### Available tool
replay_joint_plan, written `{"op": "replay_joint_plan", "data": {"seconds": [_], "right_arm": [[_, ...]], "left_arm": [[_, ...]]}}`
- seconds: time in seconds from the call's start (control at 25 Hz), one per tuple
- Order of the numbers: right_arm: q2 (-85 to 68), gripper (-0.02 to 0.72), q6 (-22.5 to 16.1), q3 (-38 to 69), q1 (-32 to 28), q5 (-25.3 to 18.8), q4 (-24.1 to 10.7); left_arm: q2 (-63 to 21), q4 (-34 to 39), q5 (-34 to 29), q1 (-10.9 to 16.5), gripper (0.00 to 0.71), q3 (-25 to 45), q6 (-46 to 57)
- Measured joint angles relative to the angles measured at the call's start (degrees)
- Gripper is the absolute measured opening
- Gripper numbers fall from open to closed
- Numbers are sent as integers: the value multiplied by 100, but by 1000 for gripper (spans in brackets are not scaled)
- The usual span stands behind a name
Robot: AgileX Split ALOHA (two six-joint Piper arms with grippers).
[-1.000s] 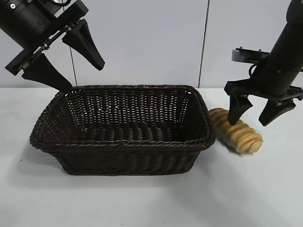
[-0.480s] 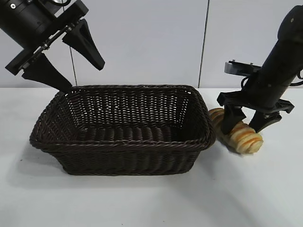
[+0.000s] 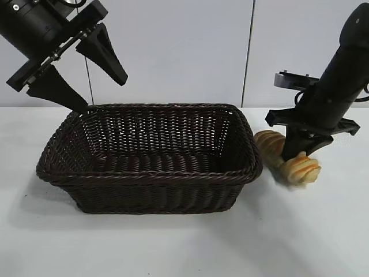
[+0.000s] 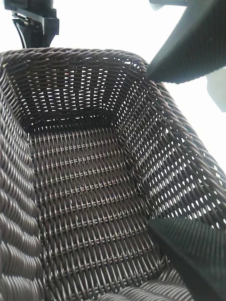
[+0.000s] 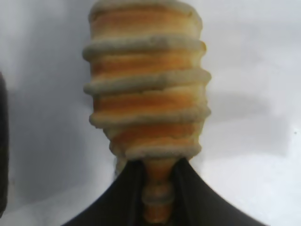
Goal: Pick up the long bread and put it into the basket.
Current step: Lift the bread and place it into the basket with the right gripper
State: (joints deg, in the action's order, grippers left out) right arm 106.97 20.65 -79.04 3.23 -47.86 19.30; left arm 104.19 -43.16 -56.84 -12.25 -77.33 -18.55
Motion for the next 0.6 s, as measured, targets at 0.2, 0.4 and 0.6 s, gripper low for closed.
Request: {"op": "replay_joint_plan", "data": {"seconds": [0.2,0.4,0.6], "right_arm": [[-607,116,0,0,23,-122,500],[-735,104,6,0,573,-172,563],[-735,104,1,0,1528,38,723]], "left_arm": [[0,0,0,0,568,0,-5],[0,0,0,0,568,0,-5],[0,0,0,0,568,0,-5]]}}
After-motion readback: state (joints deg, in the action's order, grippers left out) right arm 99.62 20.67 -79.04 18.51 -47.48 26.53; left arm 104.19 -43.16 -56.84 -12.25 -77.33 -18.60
